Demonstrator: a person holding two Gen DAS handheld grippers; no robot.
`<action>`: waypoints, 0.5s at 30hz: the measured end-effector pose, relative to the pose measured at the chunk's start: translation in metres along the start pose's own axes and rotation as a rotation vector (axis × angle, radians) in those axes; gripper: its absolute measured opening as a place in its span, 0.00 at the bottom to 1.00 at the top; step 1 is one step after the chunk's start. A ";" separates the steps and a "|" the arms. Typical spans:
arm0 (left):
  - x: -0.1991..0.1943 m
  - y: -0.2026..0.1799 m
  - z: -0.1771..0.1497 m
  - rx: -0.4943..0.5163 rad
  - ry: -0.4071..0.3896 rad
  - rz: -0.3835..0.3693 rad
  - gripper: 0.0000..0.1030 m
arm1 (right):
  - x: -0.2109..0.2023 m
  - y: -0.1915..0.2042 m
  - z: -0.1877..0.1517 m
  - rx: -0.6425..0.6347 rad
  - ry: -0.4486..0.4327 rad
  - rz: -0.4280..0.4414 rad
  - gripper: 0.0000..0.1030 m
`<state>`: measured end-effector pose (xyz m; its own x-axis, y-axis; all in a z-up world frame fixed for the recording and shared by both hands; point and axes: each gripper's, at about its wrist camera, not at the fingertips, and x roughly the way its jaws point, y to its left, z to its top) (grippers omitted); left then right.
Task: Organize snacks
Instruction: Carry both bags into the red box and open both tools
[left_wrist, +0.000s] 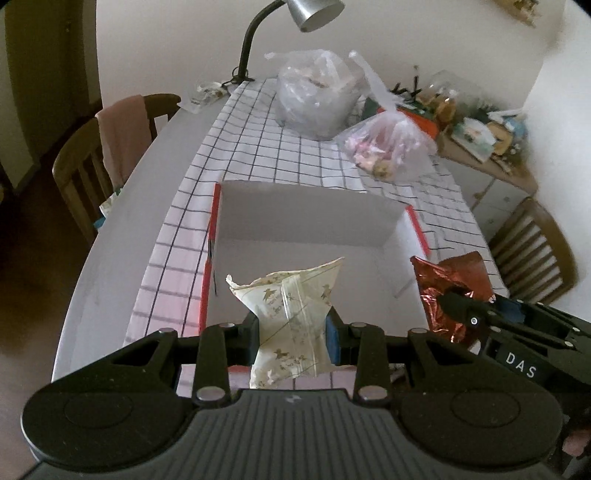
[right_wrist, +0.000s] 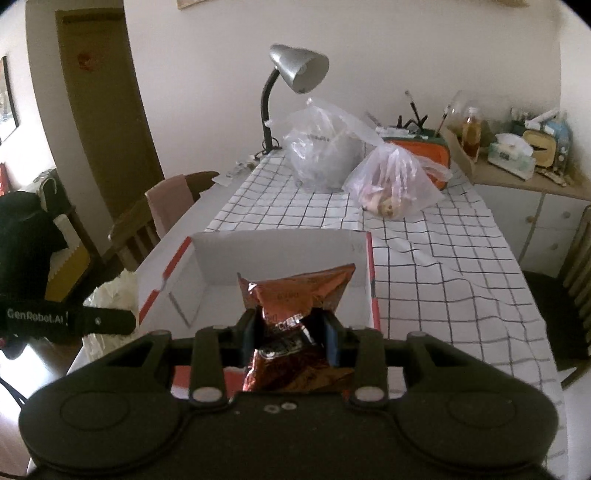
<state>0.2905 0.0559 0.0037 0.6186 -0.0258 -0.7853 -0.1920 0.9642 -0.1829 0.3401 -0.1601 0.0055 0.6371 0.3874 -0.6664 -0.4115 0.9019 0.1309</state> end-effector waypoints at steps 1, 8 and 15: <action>0.007 0.000 0.004 0.001 0.006 0.010 0.33 | 0.009 -0.003 0.003 0.000 0.010 -0.002 0.34; 0.064 -0.002 0.023 0.013 0.074 0.059 0.33 | 0.065 -0.013 0.016 0.001 0.072 0.008 0.34; 0.108 -0.010 0.017 0.053 0.148 0.097 0.33 | 0.102 -0.015 0.003 -0.021 0.148 0.022 0.34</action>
<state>0.3721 0.0485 -0.0687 0.4797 0.0331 -0.8768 -0.2020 0.9766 -0.0737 0.4133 -0.1336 -0.0628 0.5255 0.3735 -0.7644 -0.4391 0.8887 0.1323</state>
